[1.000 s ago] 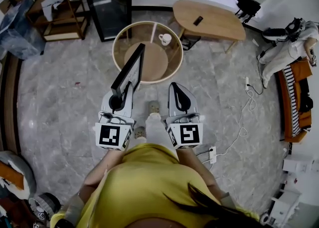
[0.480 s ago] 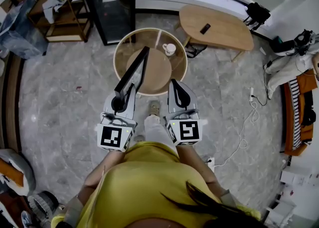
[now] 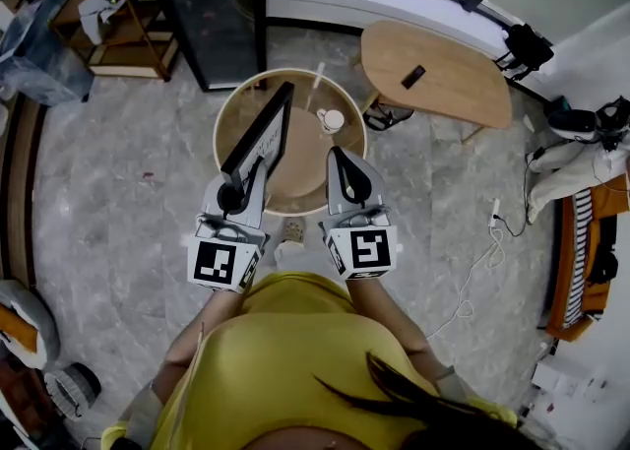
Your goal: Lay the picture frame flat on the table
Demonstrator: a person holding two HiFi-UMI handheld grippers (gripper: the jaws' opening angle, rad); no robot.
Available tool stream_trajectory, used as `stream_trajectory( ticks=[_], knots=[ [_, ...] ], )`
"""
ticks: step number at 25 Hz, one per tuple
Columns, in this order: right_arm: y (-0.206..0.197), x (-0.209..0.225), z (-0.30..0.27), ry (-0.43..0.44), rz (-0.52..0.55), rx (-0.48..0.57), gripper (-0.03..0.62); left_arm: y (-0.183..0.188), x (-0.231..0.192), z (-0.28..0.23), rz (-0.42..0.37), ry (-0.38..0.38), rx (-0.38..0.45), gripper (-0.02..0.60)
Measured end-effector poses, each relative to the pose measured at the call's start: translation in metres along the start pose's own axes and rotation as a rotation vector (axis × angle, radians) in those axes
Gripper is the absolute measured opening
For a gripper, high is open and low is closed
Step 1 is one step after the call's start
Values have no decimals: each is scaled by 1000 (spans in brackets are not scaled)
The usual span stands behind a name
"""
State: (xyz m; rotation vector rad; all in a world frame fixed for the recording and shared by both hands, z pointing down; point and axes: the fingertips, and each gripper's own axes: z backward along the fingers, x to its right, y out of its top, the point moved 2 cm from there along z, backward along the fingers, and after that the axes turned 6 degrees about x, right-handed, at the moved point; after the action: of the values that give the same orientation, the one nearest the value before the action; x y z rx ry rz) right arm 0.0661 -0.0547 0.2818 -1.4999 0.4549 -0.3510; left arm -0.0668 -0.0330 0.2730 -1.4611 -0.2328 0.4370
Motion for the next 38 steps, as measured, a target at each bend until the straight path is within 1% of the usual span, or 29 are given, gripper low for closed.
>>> stream_trajectory(
  ticks=[4, 8, 12, 15, 17, 19, 24, 26, 28, 30, 34, 38],
  knots=[
    [-11, 28, -26, 38, 7, -3, 0, -12, -5, -36, 30, 16, 3, 9],
    [-20, 44, -47, 53, -2, -9, 0, -23, -17, -56, 67, 18, -8, 9],
    [-30, 45, -55, 76, -30, -18, 0, -35, -25, -65, 107, -8, -34, 9],
    [-37, 44, -63, 76, -57, -29, 0, -42, -32, -70, 136, -37, -41, 10],
    [-39, 42, -68, 81, -57, -34, 0, -45, -35, -73, 169, -64, -59, 10],
    [-42, 41, -75, 90, -57, -45, 0, -49, -37, -79, 223, -101, -80, 11],
    [-58, 39, -91, 110, -126, -108, 5, -65, -40, -97, 329, -214, -130, 11],
    [-68, 40, -95, 114, -144, -132, 17, -74, -43, -104, 375, -244, -146, 11],
    [-81, 41, -96, 116, -153, -159, 25, -85, -45, -110, 402, -273, -166, 11],
    [-96, 43, -97, 118, -170, -187, 43, -97, -46, -114, 426, -303, -188, 11],
    [-126, 47, -99, 137, -229, -247, 88, -122, -48, -120, 502, -359, -220, 11],
    [-157, 46, -108, 194, -300, -301, 149, -146, -52, -125, 548, -434, -251, 11]
  ],
)
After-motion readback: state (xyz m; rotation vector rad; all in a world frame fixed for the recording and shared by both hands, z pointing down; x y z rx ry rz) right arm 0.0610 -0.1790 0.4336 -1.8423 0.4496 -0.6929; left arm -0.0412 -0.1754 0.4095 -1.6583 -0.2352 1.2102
